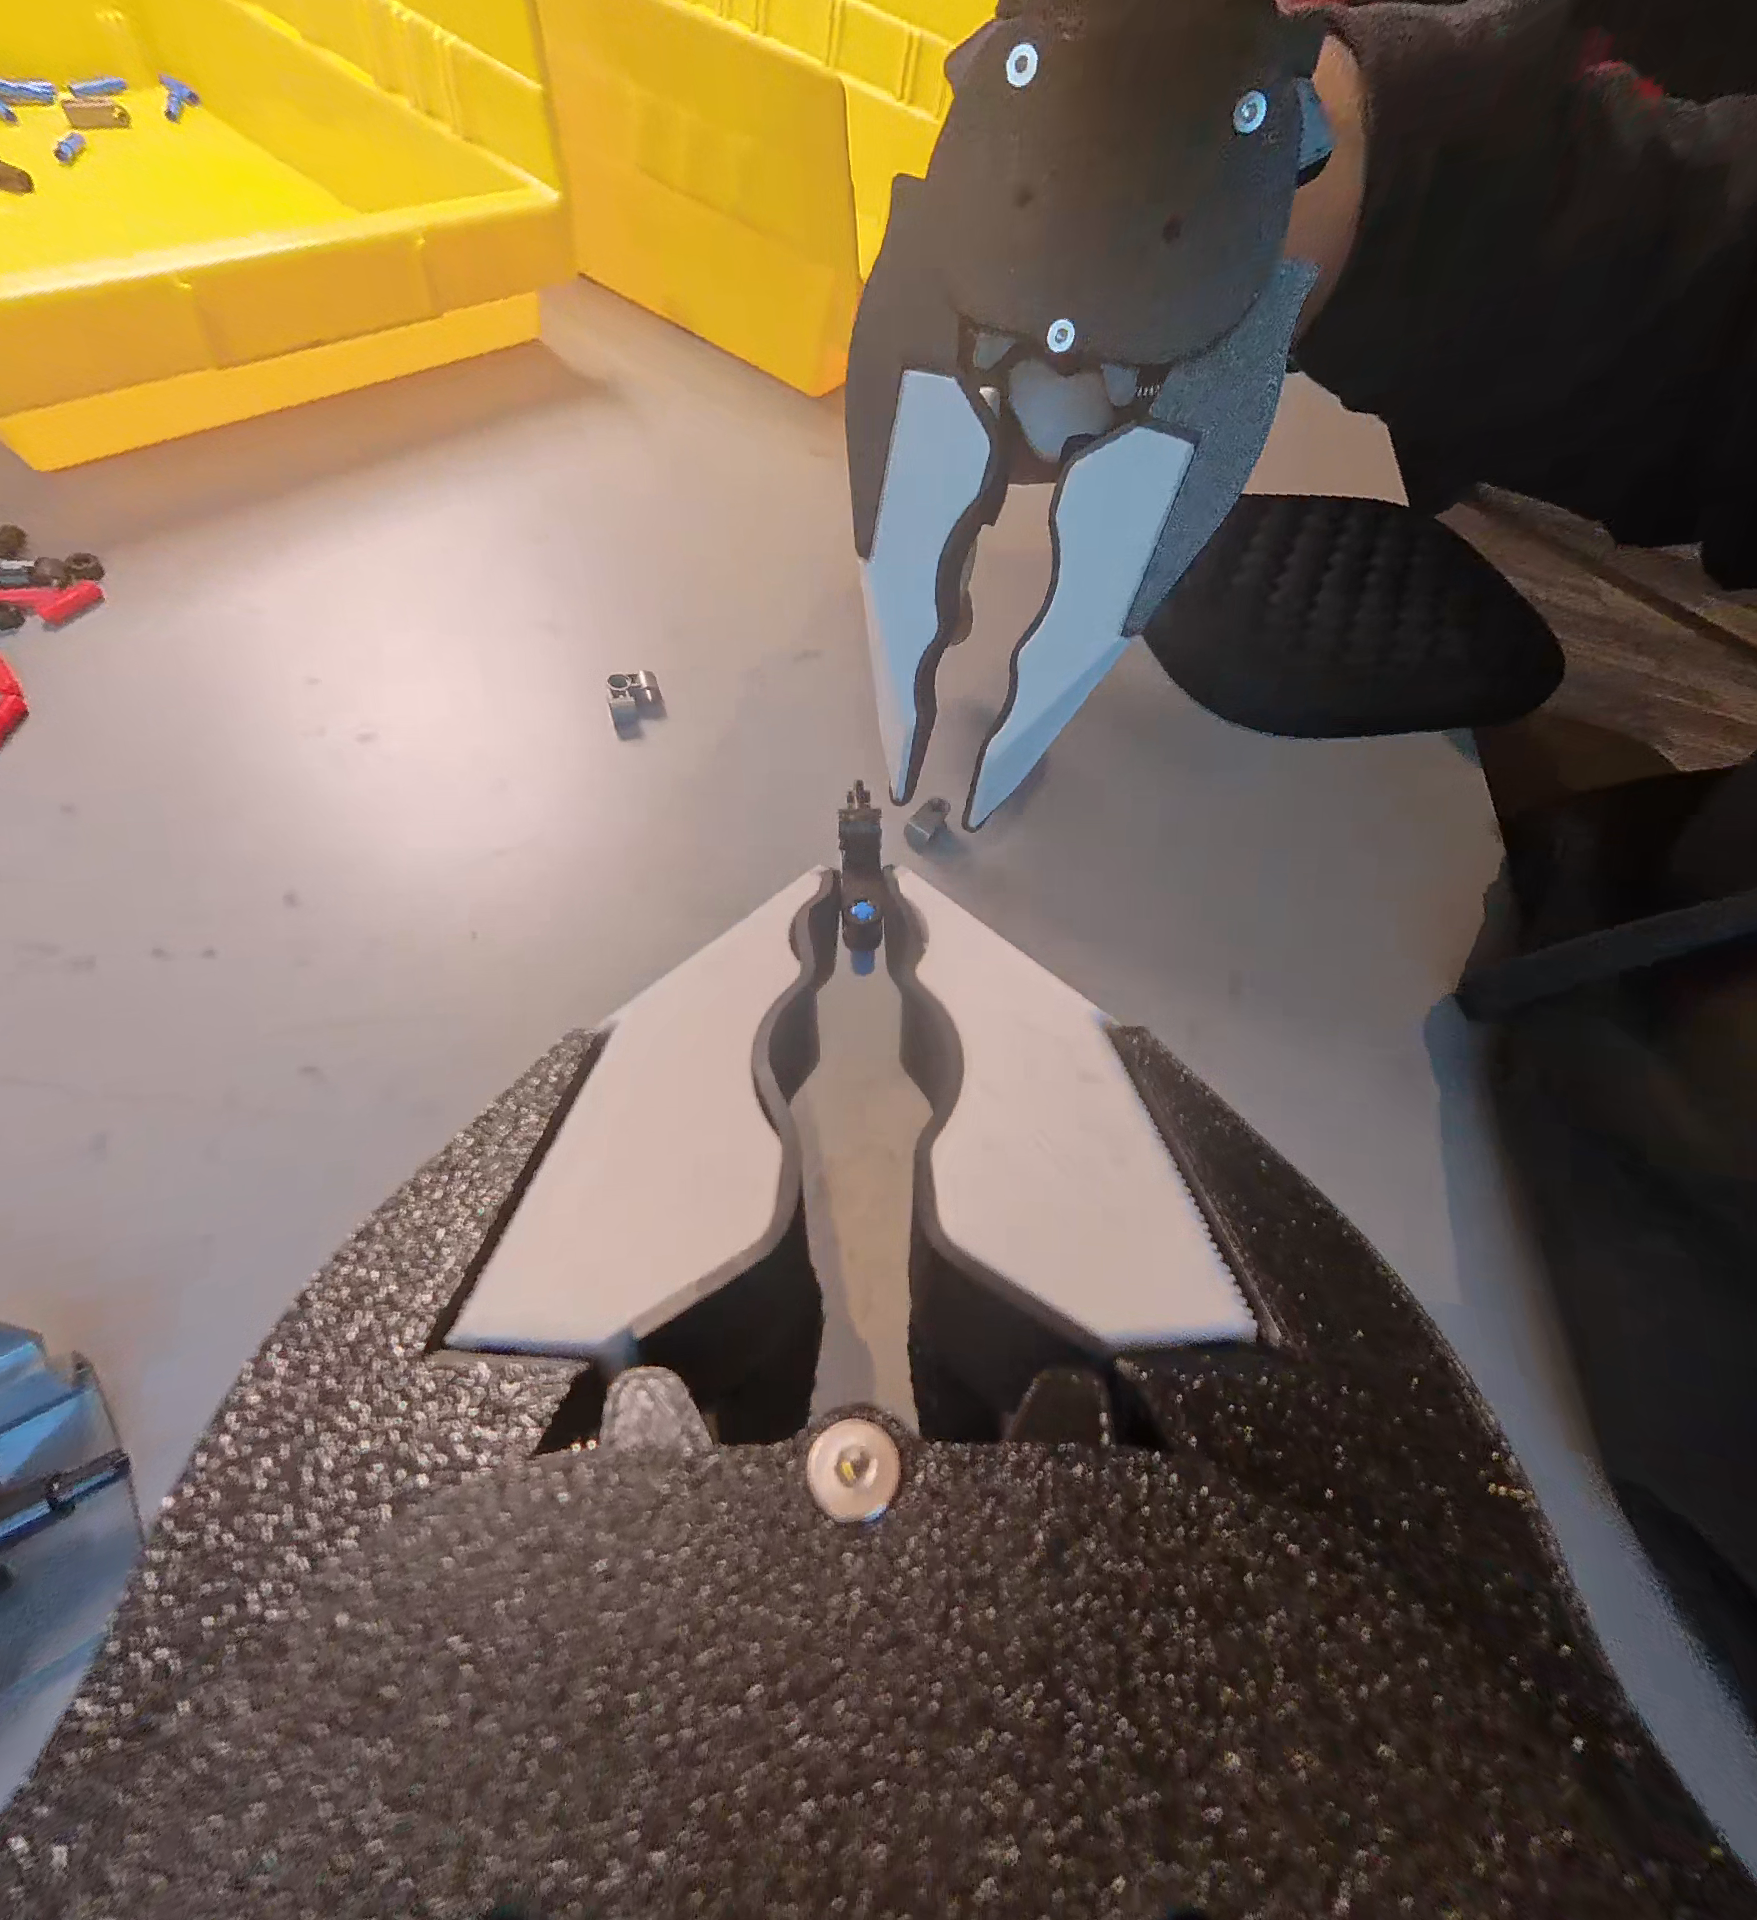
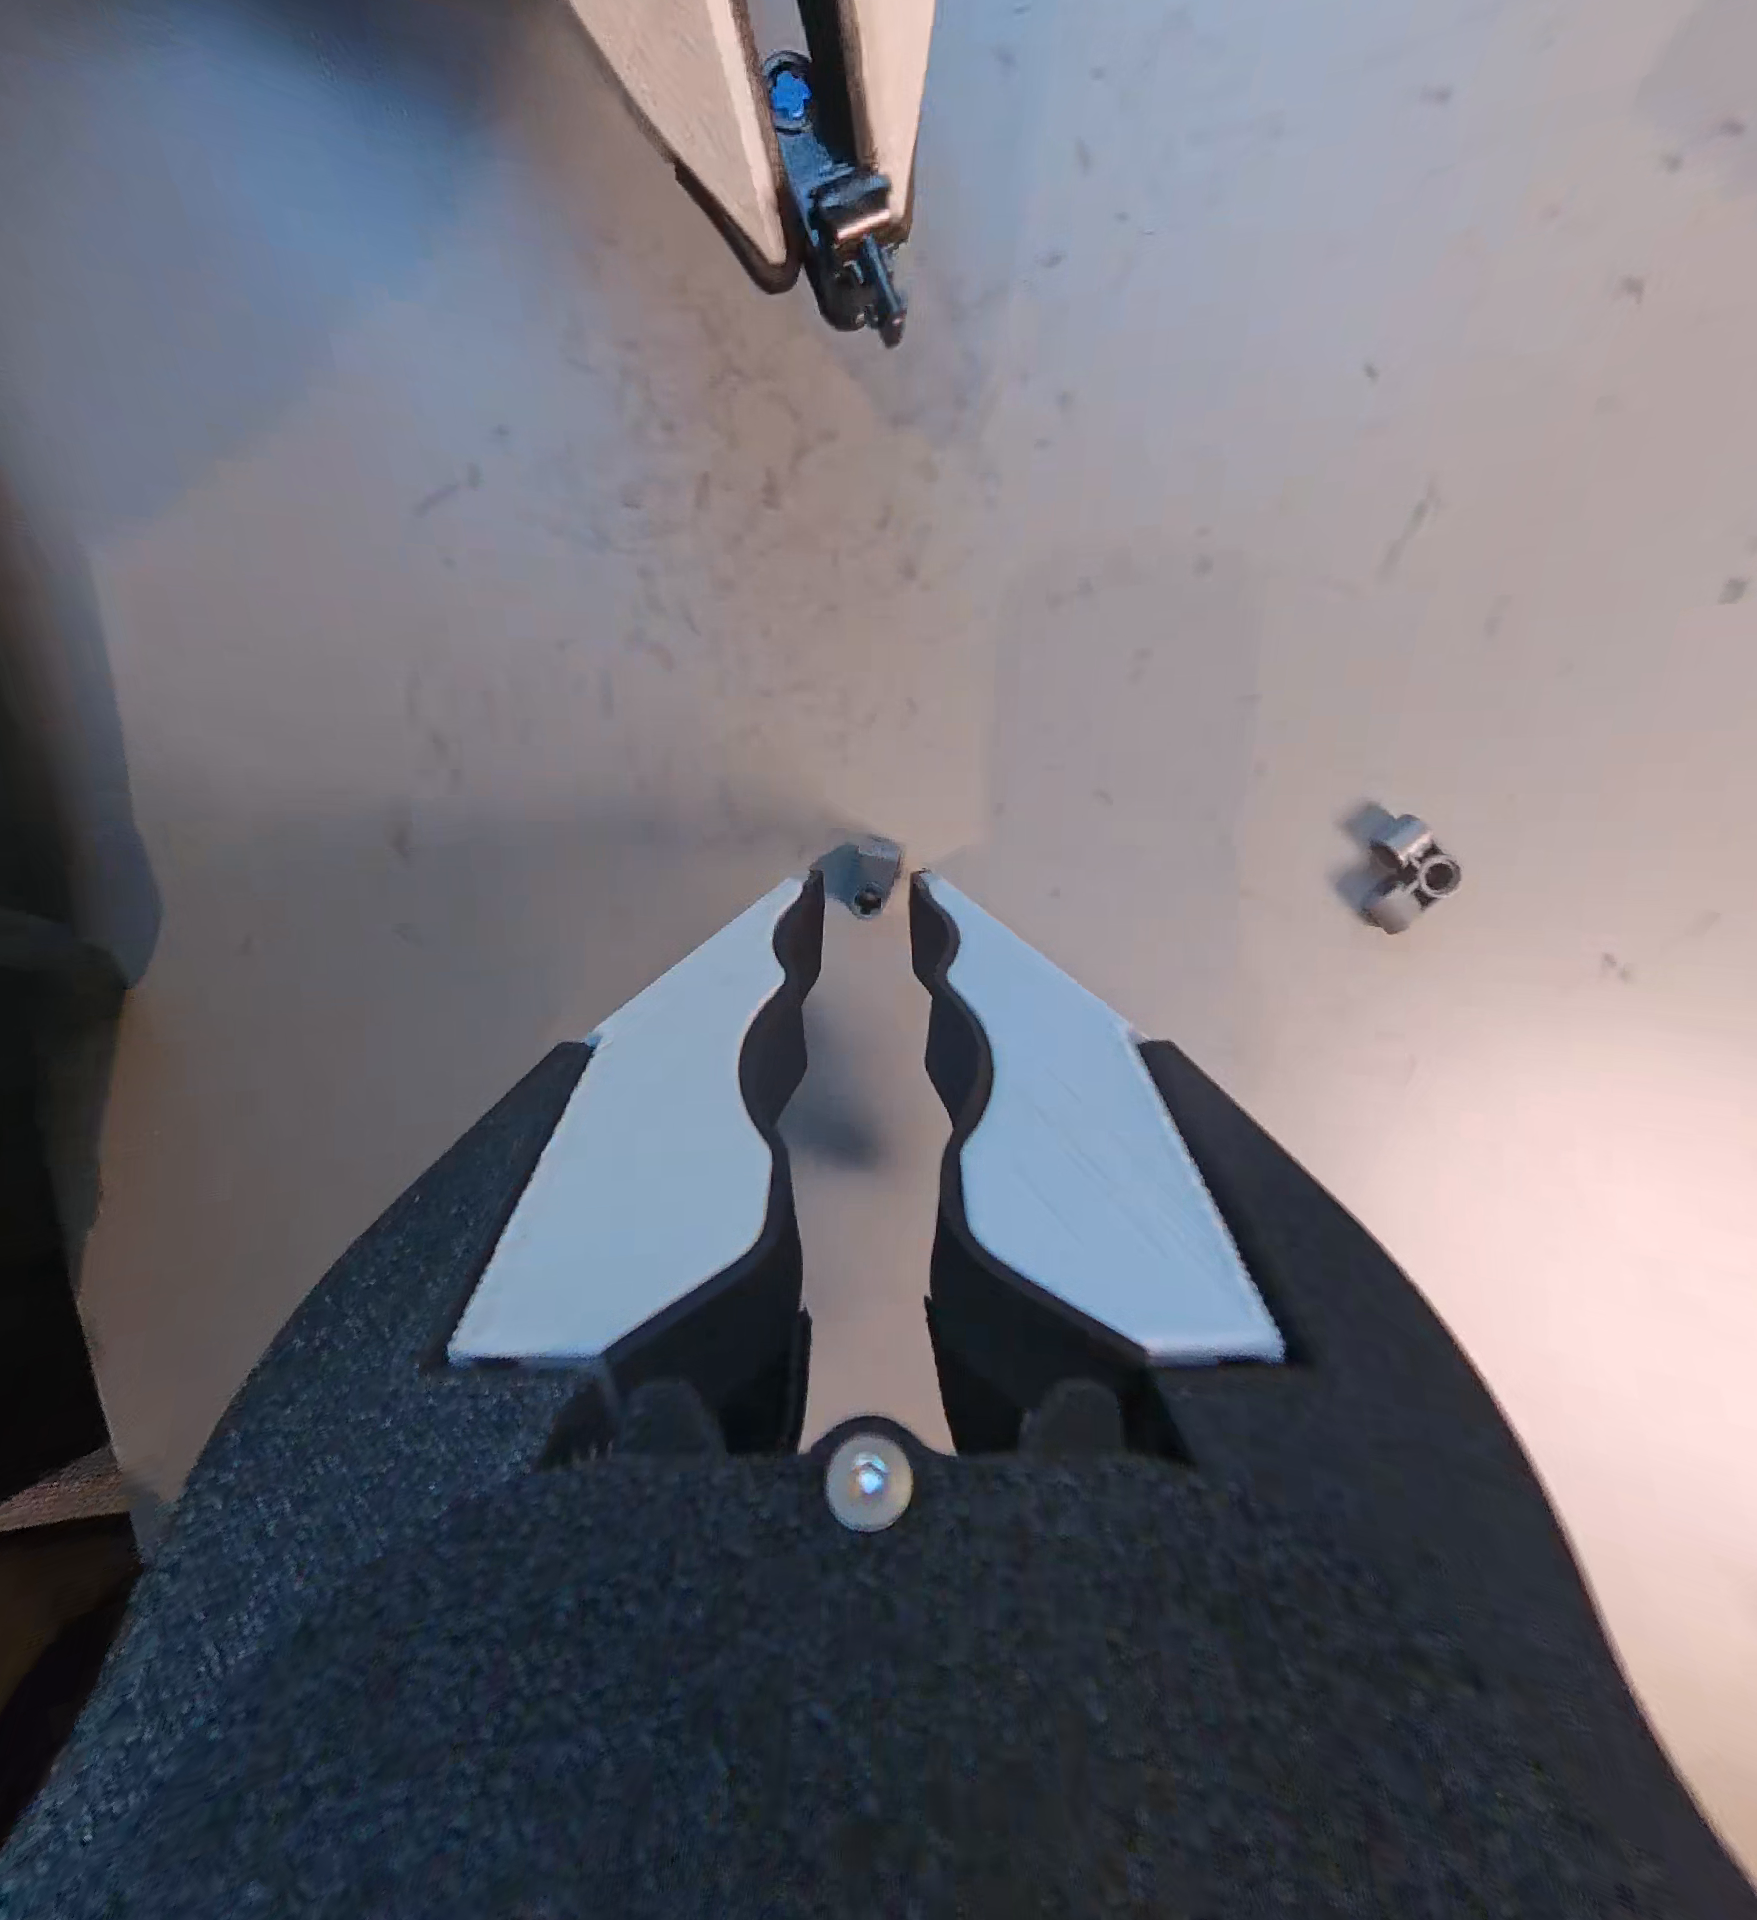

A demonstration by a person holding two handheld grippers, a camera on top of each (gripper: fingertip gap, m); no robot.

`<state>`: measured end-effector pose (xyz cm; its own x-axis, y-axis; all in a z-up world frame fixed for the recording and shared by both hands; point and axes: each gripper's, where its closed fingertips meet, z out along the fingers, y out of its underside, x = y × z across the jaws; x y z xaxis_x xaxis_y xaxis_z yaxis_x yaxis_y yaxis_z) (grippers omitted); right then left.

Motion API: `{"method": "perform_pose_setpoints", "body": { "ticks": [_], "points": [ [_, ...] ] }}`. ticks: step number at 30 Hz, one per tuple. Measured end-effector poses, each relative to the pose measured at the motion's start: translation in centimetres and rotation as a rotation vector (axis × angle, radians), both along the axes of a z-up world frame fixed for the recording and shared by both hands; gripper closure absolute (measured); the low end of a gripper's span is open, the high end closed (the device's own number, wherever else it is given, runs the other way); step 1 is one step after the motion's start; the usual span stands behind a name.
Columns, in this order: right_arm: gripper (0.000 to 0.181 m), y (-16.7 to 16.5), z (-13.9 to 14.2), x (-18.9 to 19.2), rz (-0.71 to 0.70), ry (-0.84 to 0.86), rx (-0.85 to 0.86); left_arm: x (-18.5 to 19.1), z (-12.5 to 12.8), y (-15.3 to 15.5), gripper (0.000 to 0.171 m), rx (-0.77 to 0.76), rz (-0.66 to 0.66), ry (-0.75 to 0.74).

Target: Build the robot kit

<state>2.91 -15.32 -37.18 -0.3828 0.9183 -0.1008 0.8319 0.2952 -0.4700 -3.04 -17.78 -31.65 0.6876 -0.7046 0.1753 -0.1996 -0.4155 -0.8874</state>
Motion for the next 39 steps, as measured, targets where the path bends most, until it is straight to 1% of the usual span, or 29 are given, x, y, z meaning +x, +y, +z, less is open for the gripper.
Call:
{"method": "perform_pose_setpoints", "body": {
  "ticks": [1,3,4,5,6,7,8,9,11,12,13,14,16,19,24,26,30,37,39],
  "points": [
    [0.166,0.0,-0.2,-0.1,-0.001,-0.006,0.003,0.1,0.0,-0.1,0.165,-0.001,-0.005,-0.001],
    [0.174,-0.1,-0.5,-0.3,0.004,-0.006,0.007,0.2,0.0,-0.2,0.165,-0.002,-0.014,-0.004],
    [0.174,-0.1,-0.6,-0.3,0.006,0.001,0.002,0.3,0.0,-0.3,0.165,-0.004,-0.020,-0.013],
    [0.174,0.1,-0.5,-0.4,0.001,0.019,-0.005,0.4,0.3,-0.4,0.165,-0.006,-0.026,-0.037],
    [0.174,0.4,0.1,-1.0,-0.017,0.085,-0.029,0.5,0.7,-0.4,0.165,-0.009,-0.033,-0.077],
    [0.174,0.3,1.7,-1.9,-0.034,0.192,-0.114,0.7,1.2,-0.5,0.165,-0.013,-0.043,-0.130],
    [0.174,0.3,4.1,-2.9,-0.058,0.339,-0.218,0.8,2.0,-0.6,0.165,-0.014,-0.053,-0.192],
    [0.174,0.8,6.5,-3.6,-0.113,0.461,-0.329,0.9,2.8,-0.7,0.165,-0.012,-0.064,-0.261],
    [0.174,1.4,11.2,-4.3,-0.167,0.696,-0.578,1.1,4.6,-0.9,0.165,-0.013,-0.081,-0.401],
    [0.174,1.4,12.7,-4.3,-0.181,0.783,-0.695,1.2,5.3,-0.9,0.165,-0.013,-0.085,-0.460],
    [0.174,1.4,13.5,-4.3,-0.195,0.835,-0.790,1.2,5.8,-0.9,0.165,-0.013,-0.087,-0.501],
    [0.174,1.3,13.8,-4.3,-0.202,0.859,-0.871,1.1,6.1,-0.9,0.165,-0.016,-0.086,-0.529],
    [0.175,0.6,13.6,-4.6,-0.203,0.855,-0.980,1.1,6.4,-0.7,0.165,-0.026,-0.076,-0.565],
    [0.175,-0.6,13.3,-5.1,-0.180,0.833,-1.022,1.1,6.6,-0.6,0.165,-0.050,-0.078,-0.607],
    [0.175,-1.0,12.7,-5.9,-0.184,0.808,-1.096,0.8,5.8,-0.3,0.165,-0.093,-0.047,-0.604],
    [0.174,-0.9,12.4,-6.1,-0.188,0.803,-1.095,0.6,5.5,-0.2,0.165,-0.106,-0.036,-0.590],
    [0.174,-0.9,12.0,-6.3,-0.195,0.795,-1.101,0.4,5.2,-0.1,0.165,-0.146,-0.031,-0.622],
    [0.174,-0.7,11.6,-6.9,-0.260,0.810,-1.115,0.1,4.8,0.2,0.166,-0.189,0.000,-0.671],
    [0.175,-0.7,11.3,-7.0,-0.271,0.809,-1.088,0.0,4.5,0.2,0.166,-0.196,0.004,-0.663]
  ]
}}
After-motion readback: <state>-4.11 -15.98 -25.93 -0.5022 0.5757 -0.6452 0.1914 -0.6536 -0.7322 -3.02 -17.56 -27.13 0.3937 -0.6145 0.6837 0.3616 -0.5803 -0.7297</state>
